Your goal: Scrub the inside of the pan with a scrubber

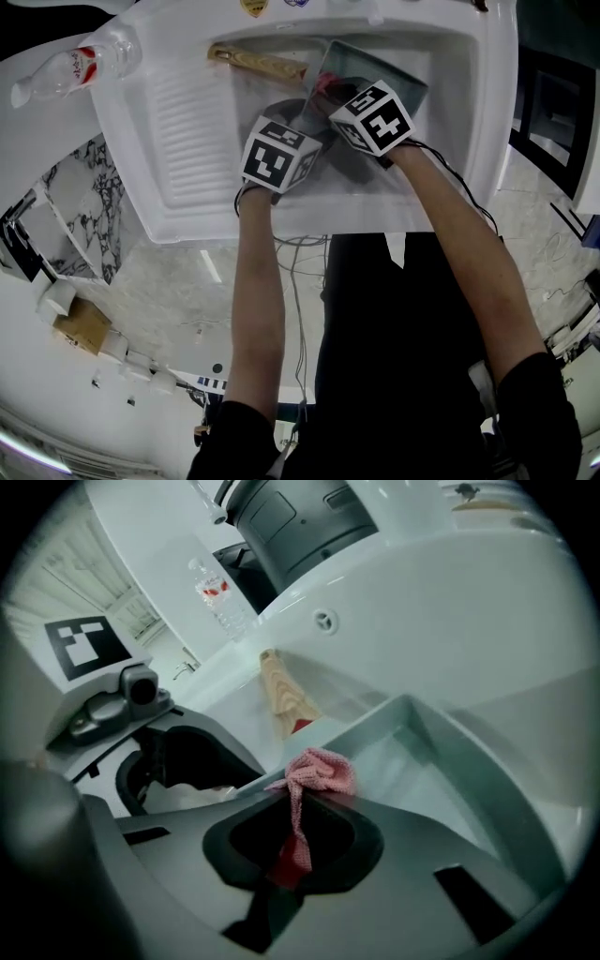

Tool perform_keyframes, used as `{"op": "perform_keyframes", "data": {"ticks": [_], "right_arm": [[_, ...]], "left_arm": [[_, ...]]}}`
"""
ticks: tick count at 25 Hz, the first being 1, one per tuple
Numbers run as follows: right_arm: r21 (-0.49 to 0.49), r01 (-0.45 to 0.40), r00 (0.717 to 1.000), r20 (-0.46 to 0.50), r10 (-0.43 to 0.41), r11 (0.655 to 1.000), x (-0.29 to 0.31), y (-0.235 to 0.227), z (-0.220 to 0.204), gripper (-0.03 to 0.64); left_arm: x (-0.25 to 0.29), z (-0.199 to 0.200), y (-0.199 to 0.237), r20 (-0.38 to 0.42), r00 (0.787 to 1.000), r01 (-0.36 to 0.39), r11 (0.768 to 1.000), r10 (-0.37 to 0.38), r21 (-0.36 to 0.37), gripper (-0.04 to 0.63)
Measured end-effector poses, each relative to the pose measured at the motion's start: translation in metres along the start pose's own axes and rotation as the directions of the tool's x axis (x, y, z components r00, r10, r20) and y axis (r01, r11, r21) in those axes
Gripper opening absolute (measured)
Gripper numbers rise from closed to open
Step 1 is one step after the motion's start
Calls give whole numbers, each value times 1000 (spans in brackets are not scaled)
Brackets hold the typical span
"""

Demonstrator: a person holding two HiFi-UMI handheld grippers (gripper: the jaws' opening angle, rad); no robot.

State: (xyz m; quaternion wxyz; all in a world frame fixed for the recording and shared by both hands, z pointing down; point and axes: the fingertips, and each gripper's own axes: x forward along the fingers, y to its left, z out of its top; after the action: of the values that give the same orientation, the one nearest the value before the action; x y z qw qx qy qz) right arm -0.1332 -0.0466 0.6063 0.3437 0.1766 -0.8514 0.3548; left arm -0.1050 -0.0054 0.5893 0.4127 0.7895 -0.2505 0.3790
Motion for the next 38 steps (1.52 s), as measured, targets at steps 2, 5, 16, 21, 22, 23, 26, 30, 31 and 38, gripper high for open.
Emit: {"op": "perform_keyframes", "data": {"ticks": [2, 5, 16, 21, 22, 23, 26, 30, 31, 38], "right_arm": [[-14, -72, 997, -37, 71, 997, 3, 13, -9, 44], [-24, -149, 986, -75, 147, 989, 4, 20, -13, 44], [-173, -100, 986, -148, 75, 980, -2, -1, -4, 41], [-247, 238, 968, -19, -250, 939, -19, -57, 28, 40], [-286, 280, 955, -9, -295, 916, -22, -62, 32, 40], [-317, 314, 944, -1, -331, 895, -24, -65, 35, 40], [-305, 379, 920, 25, -390, 874, -32, -68, 40, 41], [-220, 402, 915, 96, -391, 889, -55, -63, 54, 41], [-221, 405, 914, 119, -387, 887, -62, -61, 58, 41], [-241, 452, 886, 235, -400, 859, -140, -51, 79, 43]], "left_arm": [[1, -3, -3, -26, 1000, -1, 999, 2, 36, 327], [2, -5, -5, -45, 999, -3, 998, 6, 69, 337], [2, -7, -7, -62, 998, 6, 997, -1, 82, 339], [3, -8, -8, -69, 998, 2, 995, 4, 95, 339], [3, -8, -8, -75, 997, 0, 994, 8, 106, 339], [3, -9, -8, -83, 996, -3, 993, 13, 119, 339], [3, -13, -7, -112, 993, -28, 986, 47, 162, 337], [-9, -13, -5, -121, 982, -116, 970, 144, 215, 337], [-14, -10, -5, -109, 980, -137, 966, 164, 219, 337], [-47, 29, -37, 12, 965, -257, 939, 262, 230, 337]]}}
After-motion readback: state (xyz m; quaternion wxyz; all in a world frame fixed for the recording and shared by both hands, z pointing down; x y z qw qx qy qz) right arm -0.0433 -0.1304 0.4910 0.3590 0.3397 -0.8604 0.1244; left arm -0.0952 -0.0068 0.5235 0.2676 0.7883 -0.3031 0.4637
